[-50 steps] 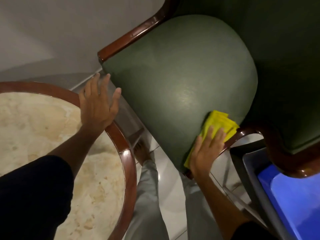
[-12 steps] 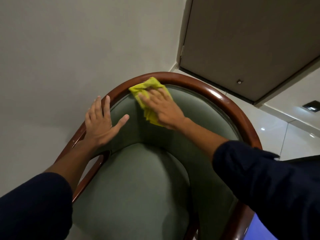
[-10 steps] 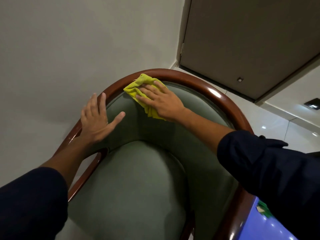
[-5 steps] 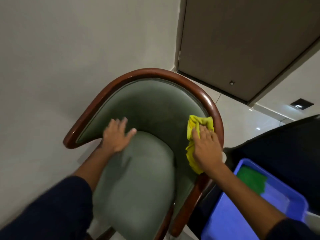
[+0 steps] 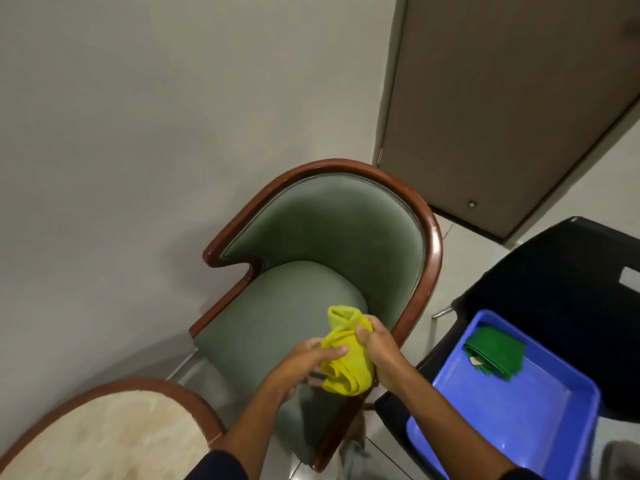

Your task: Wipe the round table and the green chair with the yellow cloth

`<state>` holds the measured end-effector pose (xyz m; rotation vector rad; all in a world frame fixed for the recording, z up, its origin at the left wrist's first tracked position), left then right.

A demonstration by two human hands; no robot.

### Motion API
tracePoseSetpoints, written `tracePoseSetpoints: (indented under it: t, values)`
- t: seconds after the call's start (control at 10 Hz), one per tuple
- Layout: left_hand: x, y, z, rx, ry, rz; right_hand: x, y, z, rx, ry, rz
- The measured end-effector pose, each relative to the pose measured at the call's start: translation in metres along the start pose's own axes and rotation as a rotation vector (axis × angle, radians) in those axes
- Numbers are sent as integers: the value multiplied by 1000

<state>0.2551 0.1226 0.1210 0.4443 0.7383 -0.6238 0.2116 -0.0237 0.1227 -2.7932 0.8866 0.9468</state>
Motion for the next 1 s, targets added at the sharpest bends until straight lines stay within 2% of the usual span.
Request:
tracePoseSetpoints:
  t: [0.1, 0.2, 0.3, 0.4, 0.5, 0.6, 0.7, 0.8, 0.9, 1.0]
  values:
    - [-21, -10, 14, -114, -68, 42, -25, 21, 0, 258, 19, 78]
    - [-38, -42, 47, -91, -213, 56, -42, 62, 6, 525, 4, 59]
    - [-52, -95, 78, -98, -303, -49, -51, 121, 35, 752, -57, 132]
    - [-56, -143, 91, -167, -286, -162, -58, 163, 83, 936, -165, 165]
    - [-49, -184, 86, -196, -218, -262, -69, 190, 126, 1017, -234, 152]
    - [-24, -206, 61, -92, -164, -201, -79, 228, 158, 986, -263, 233]
    - [9, -230, 24, 39, -114, -156, -79, 272, 199, 737, -345, 373]
    - [37, -262, -17, 231, -127, -146, -66, 293, 241, 477, -361, 418]
    - [52, -283, -40, 568, -229, -152, -57, 307, 281, 143, -418, 550]
    - [50, -296, -41, 814, -413, -218, -61, 316, 306, -422, -516, 557]
Point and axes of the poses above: each hand's wrist, its own x-axis towards the middle knuckle, its own y-axis out of the back of the hand, z = x × y, the point moved 7 cm from there along x, towards the middle knuckle, and after that the axes turned 9 degrees about z, right-handed, at the moved point
